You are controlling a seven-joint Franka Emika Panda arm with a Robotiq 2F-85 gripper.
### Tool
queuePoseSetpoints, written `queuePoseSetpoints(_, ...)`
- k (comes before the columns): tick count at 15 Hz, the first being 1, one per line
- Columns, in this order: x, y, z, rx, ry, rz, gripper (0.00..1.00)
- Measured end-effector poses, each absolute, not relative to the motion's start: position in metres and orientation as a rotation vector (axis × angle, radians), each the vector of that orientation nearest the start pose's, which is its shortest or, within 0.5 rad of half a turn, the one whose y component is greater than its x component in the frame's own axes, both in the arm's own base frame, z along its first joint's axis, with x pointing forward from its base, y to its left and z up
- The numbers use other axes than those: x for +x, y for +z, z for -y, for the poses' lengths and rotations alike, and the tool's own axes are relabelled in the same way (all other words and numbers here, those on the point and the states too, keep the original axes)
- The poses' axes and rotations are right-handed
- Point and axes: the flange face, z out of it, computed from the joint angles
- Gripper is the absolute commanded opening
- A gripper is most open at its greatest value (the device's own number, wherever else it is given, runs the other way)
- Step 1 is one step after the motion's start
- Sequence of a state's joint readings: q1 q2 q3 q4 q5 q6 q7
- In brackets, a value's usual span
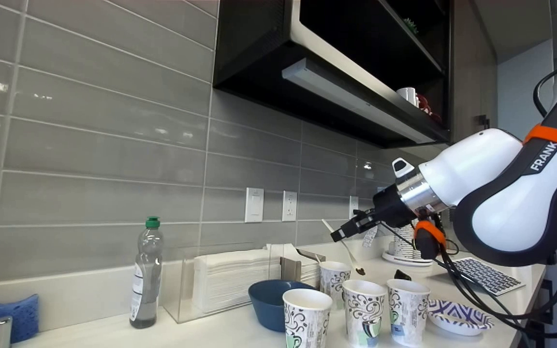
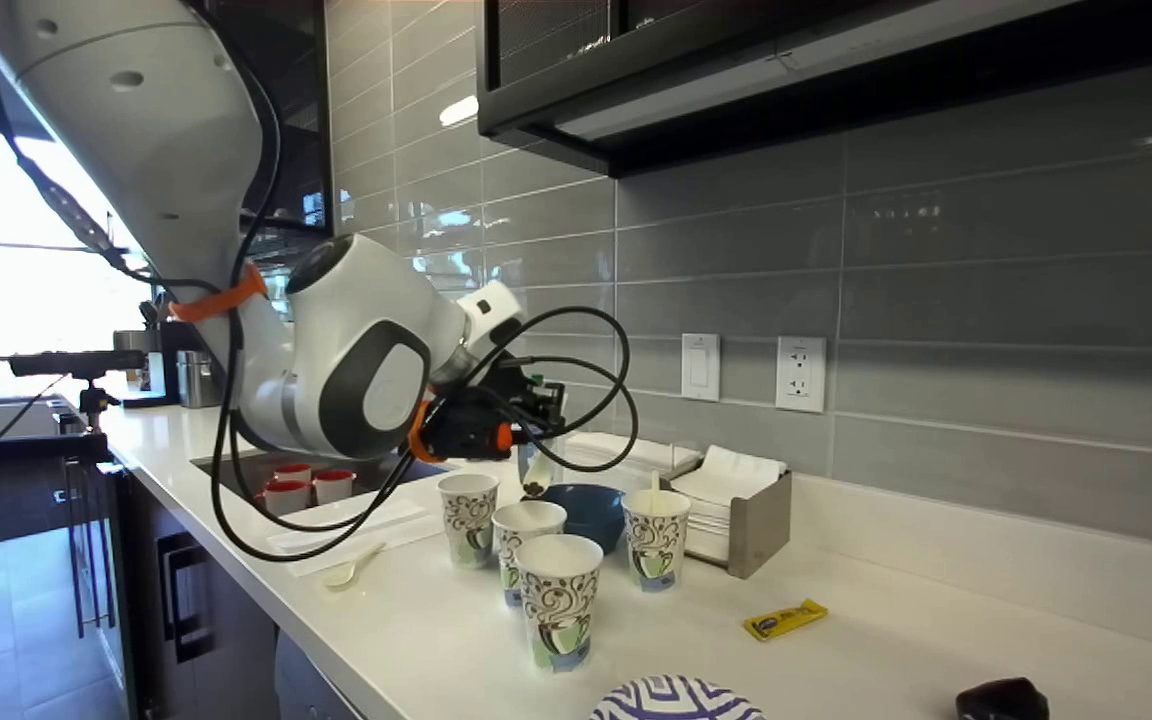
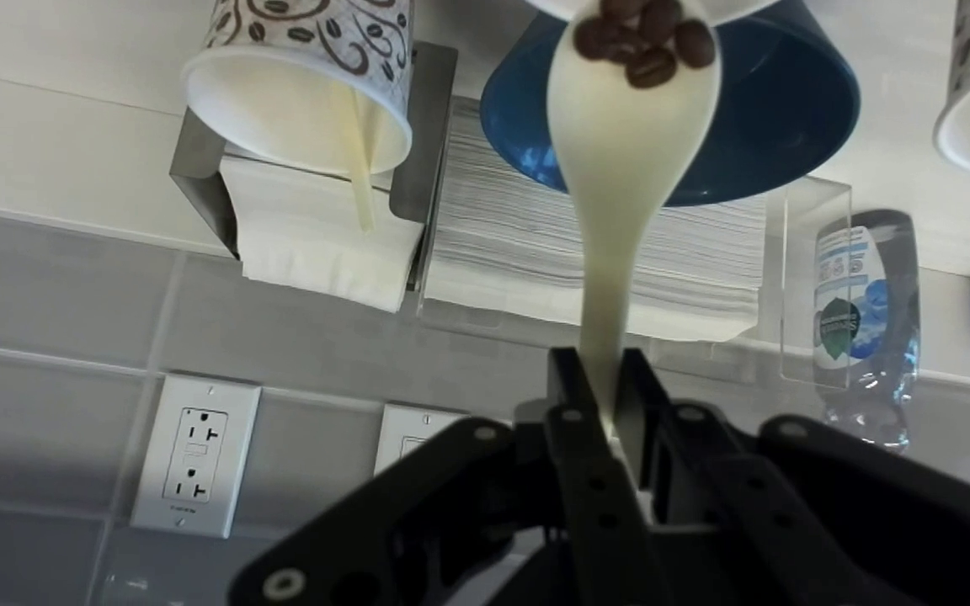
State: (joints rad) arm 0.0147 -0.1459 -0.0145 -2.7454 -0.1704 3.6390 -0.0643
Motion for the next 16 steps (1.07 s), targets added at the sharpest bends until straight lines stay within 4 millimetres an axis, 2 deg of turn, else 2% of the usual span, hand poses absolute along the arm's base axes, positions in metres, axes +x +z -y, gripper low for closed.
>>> queuePoseSetpoints(6, 0.4398, 0.3892, -0.0196, -2.699, -1.598, 0.287, 0.03)
queuePoseSetpoints(16, 0.4366, 0.3971, -0.0211, -2.587, -1.702, 0.232, 0.03)
